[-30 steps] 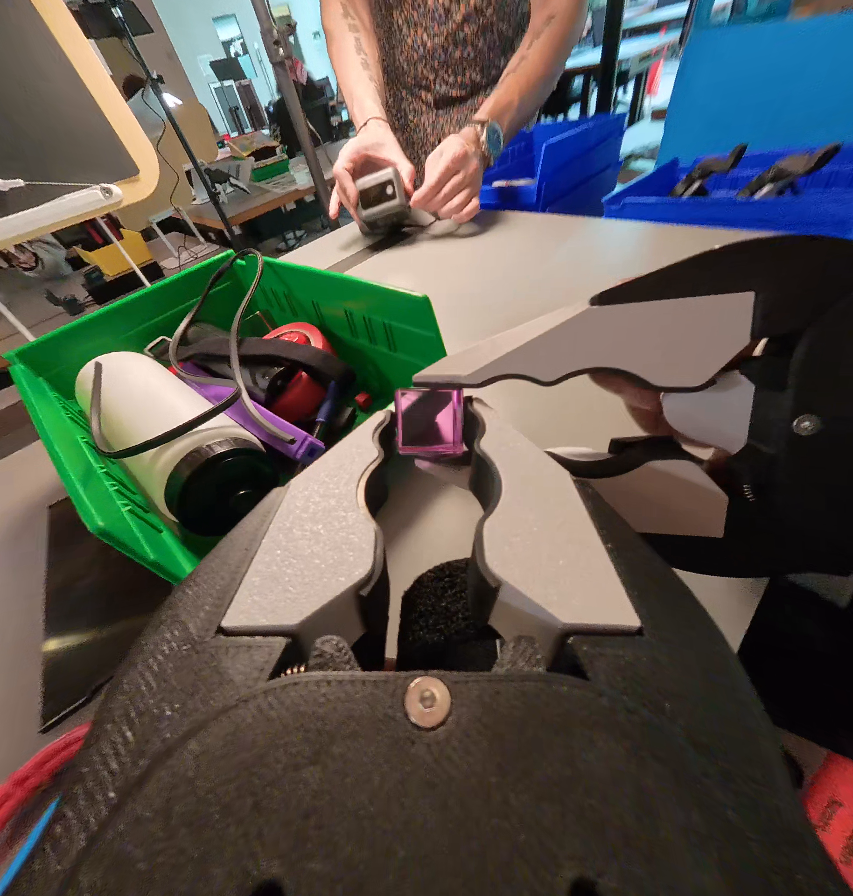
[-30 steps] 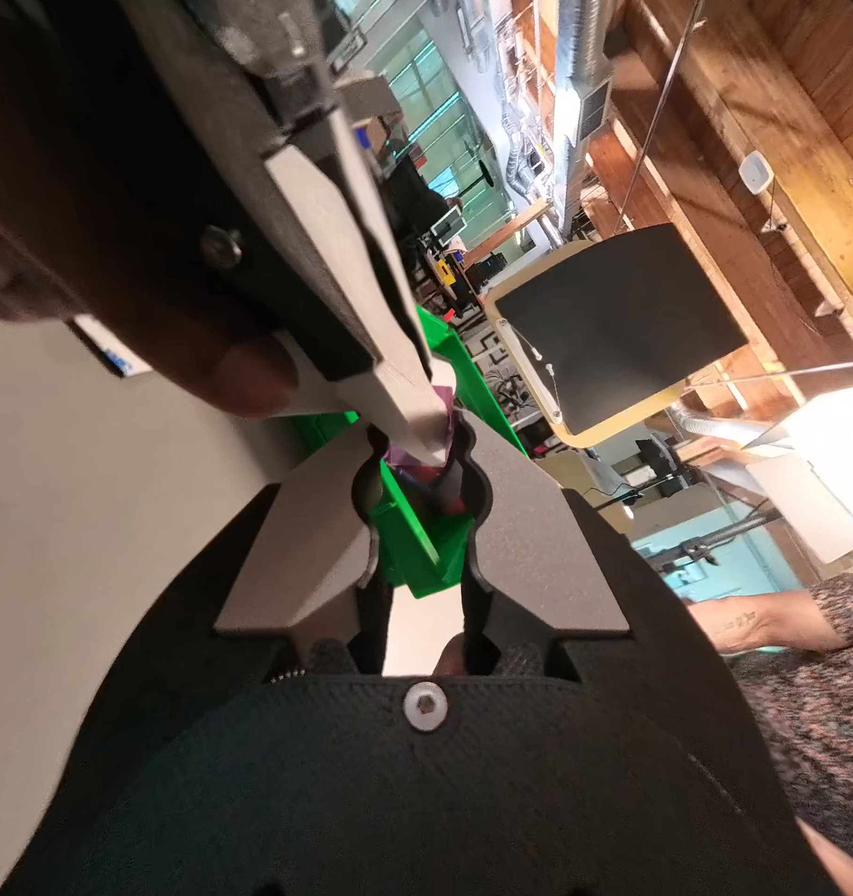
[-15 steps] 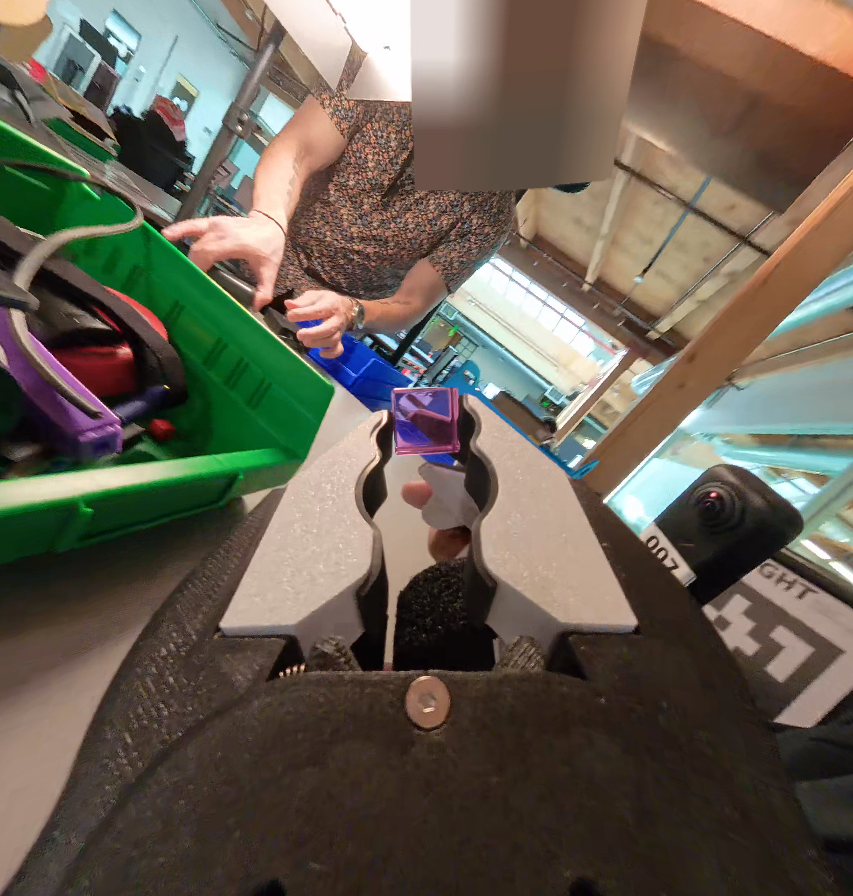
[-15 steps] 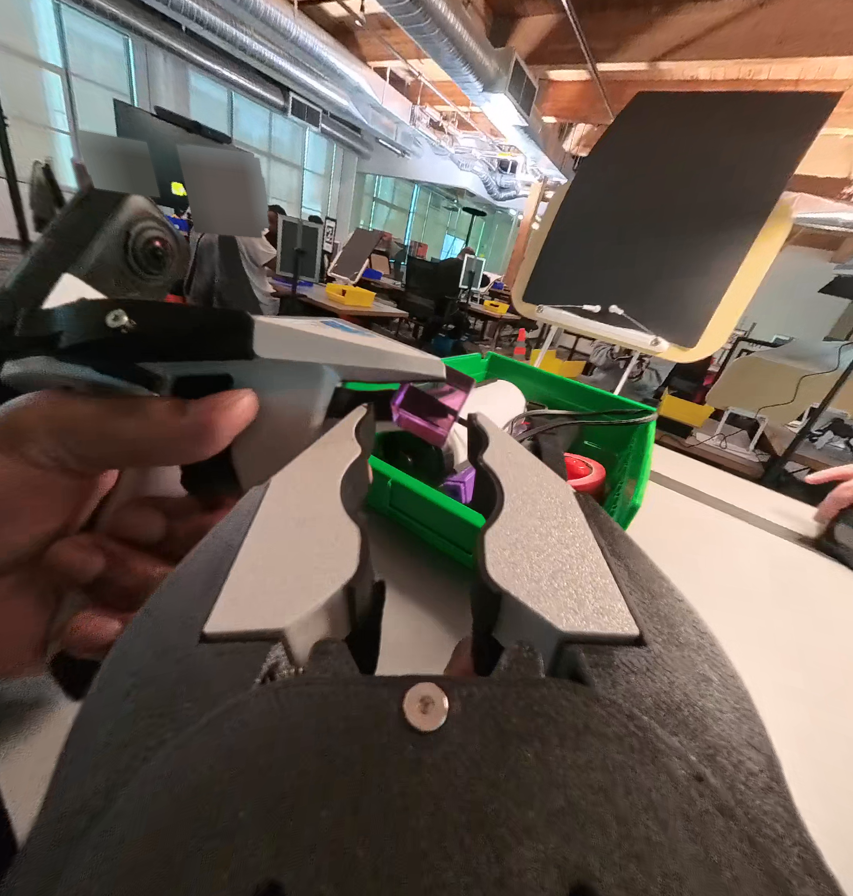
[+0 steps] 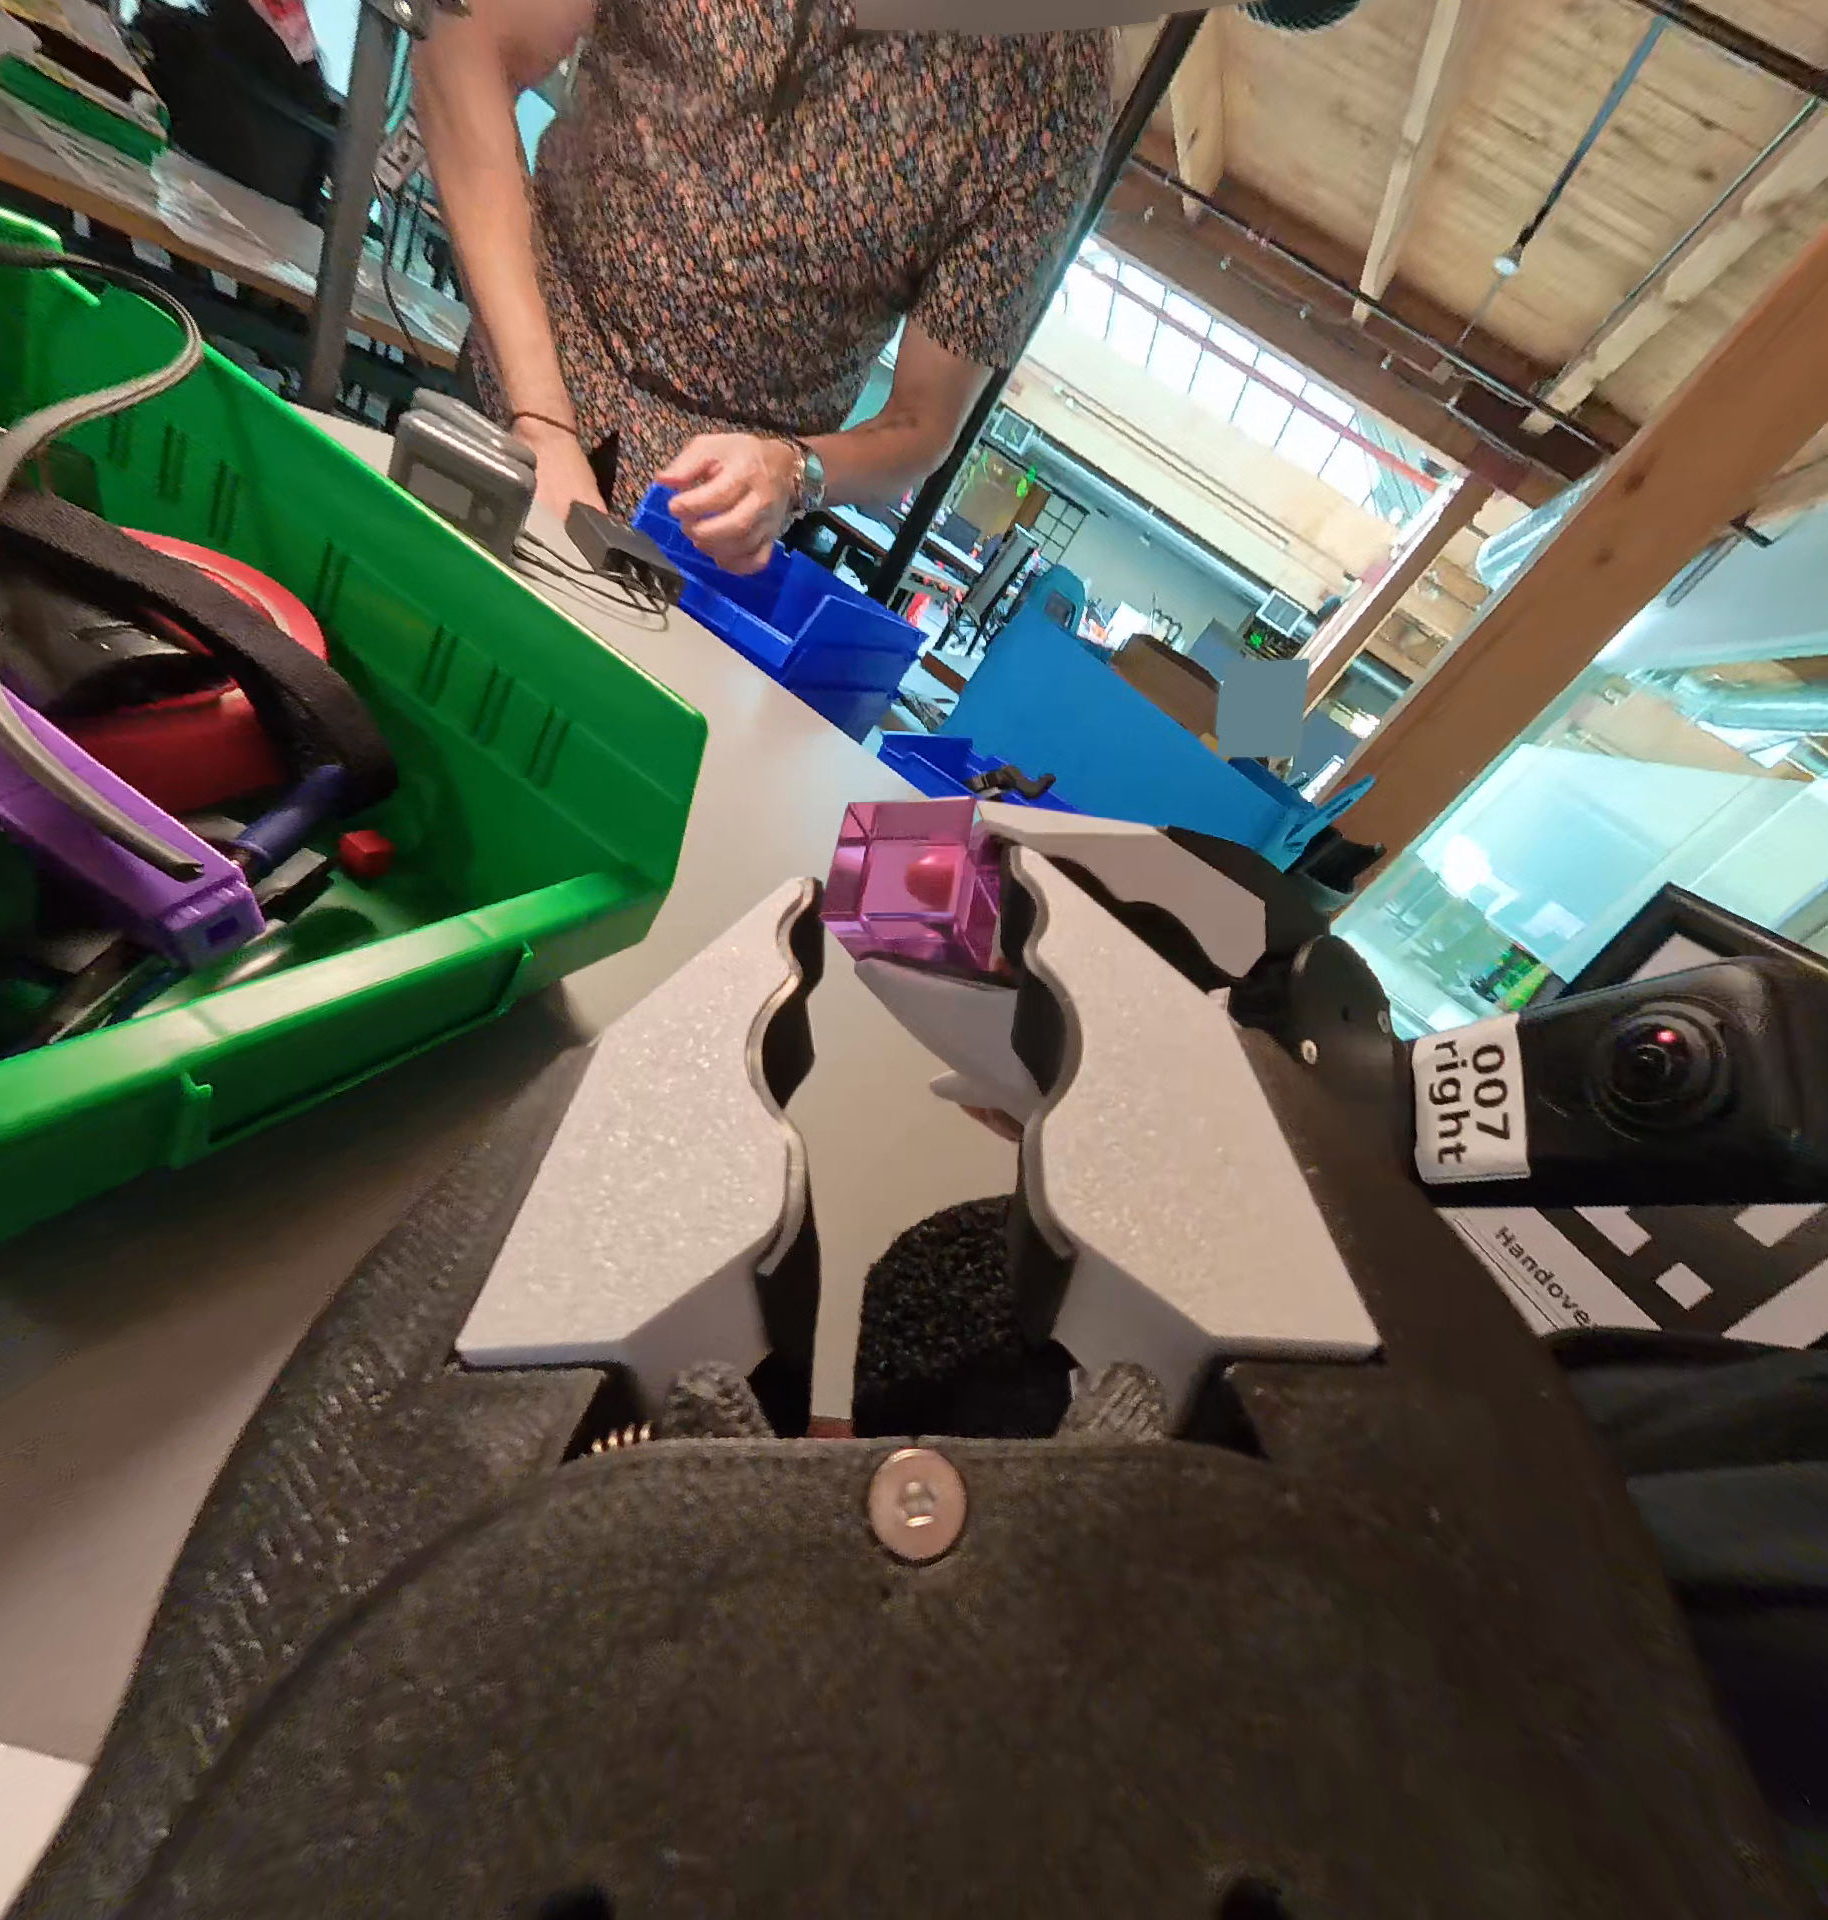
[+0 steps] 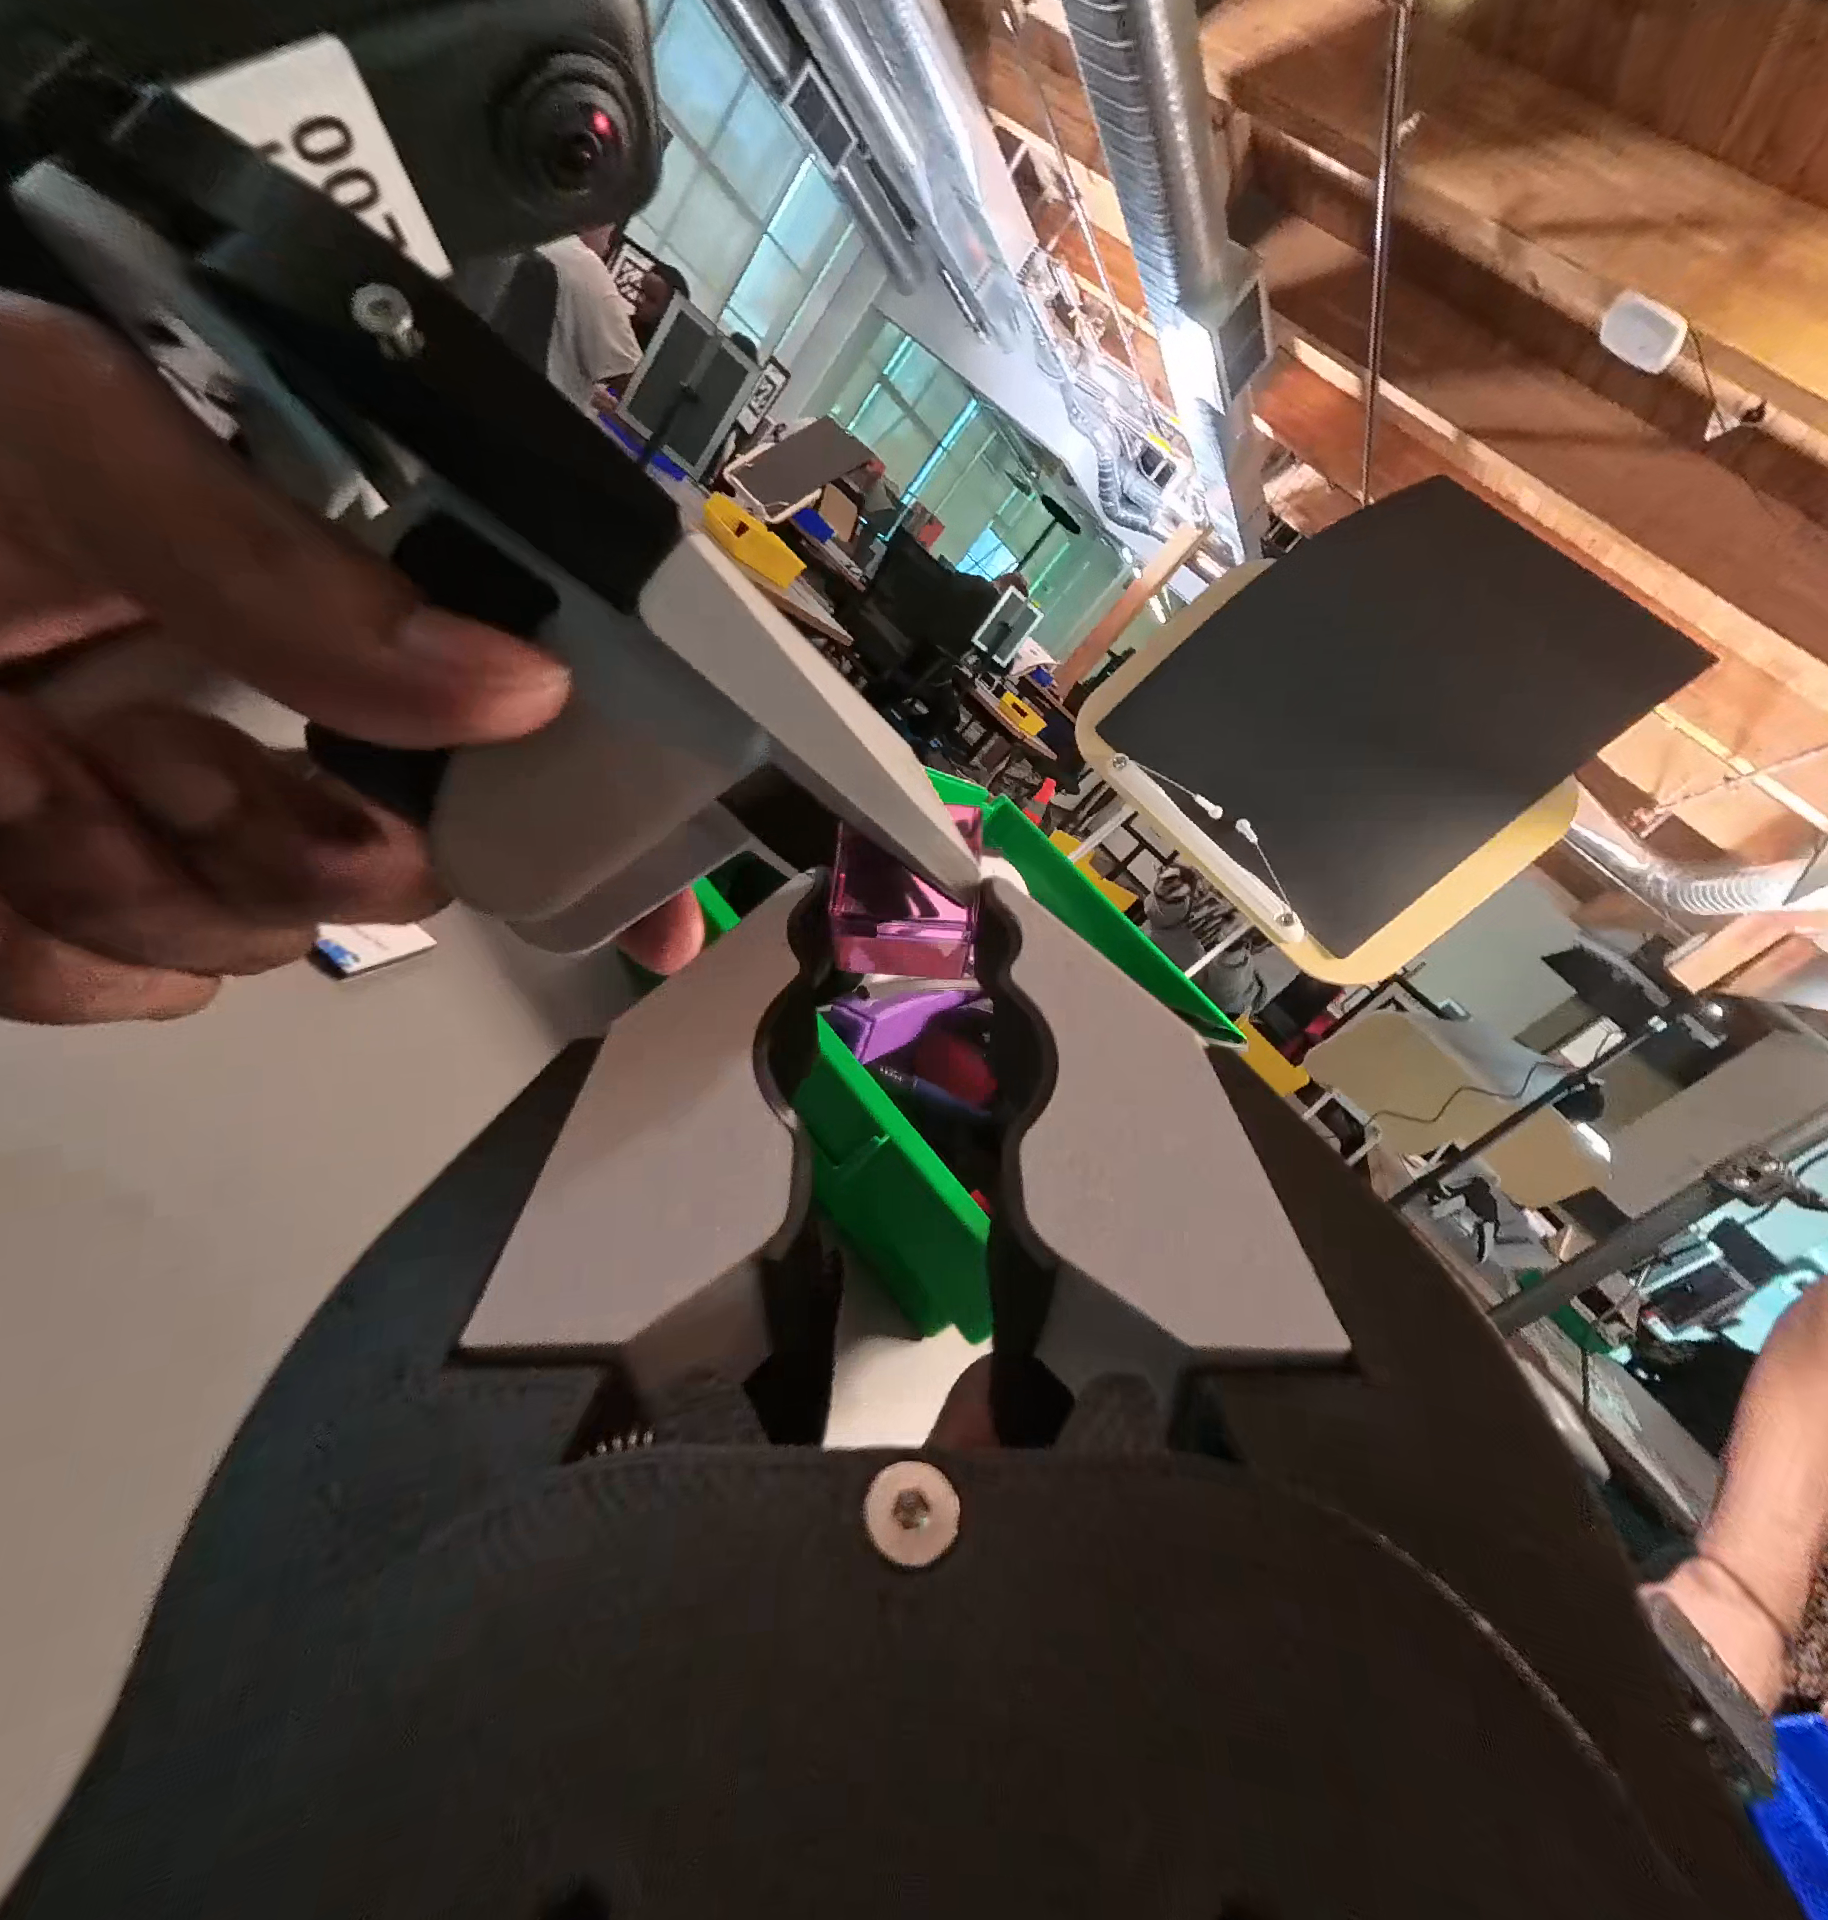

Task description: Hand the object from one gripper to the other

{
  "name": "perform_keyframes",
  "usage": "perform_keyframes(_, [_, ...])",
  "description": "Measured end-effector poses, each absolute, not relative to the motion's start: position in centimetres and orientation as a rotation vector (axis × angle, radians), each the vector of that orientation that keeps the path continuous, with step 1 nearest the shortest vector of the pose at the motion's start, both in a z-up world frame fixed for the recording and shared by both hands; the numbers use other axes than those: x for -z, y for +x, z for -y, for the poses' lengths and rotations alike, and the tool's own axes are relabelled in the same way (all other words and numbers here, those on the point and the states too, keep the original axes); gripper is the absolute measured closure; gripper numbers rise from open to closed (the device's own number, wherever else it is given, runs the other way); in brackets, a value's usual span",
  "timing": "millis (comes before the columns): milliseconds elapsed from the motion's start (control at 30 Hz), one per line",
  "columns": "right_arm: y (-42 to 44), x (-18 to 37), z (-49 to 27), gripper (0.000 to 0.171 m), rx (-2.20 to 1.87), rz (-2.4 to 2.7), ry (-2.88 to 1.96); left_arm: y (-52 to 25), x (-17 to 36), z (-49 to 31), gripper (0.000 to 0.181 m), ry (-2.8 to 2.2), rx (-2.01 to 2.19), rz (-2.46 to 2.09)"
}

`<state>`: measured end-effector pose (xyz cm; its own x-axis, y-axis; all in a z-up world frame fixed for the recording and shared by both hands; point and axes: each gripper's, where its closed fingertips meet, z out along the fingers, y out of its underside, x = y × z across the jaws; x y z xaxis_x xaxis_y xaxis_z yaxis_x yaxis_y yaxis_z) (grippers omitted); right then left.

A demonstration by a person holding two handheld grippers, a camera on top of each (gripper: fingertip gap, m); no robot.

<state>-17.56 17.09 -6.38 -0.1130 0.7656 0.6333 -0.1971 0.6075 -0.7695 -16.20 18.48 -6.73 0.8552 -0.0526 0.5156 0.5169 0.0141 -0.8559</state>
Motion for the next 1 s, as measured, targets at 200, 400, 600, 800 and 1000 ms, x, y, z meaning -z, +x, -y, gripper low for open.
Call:
perform_keyframes(200, [-17.5,6.0,-17.4,0.136,-0.97,1.43,-0.567,-16.5,6.4,-18.5,0.15,-1.389,0.601,0.445])
perform_keyframes(400, [-17.5,5.5,-17.9,0.125,-1.106,1.372,-0.665,-17.5,5.4,-18.0,0.151,-1.168,0.861,0.577])
perform_keyframes(600, [-17.4,5.4,-17.6,0.14,-0.99,1.365,-0.568,-15.7,6.2,-19.2,0.151,-1.176,0.996,0.597])
perform_keyframes(800, [-17.5,5.8,-17.9,0.141,-0.94,1.448,-0.516,-15.9,6.4,-19.2,0.148,-1.27,0.907,0.559])
perform_keyframes(1000, [-17.2,6.6,-17.2,0.141,-0.934,1.619,-0.375,-15.8,7.2,-19.0,0.129,-1.448,0.783,0.488])
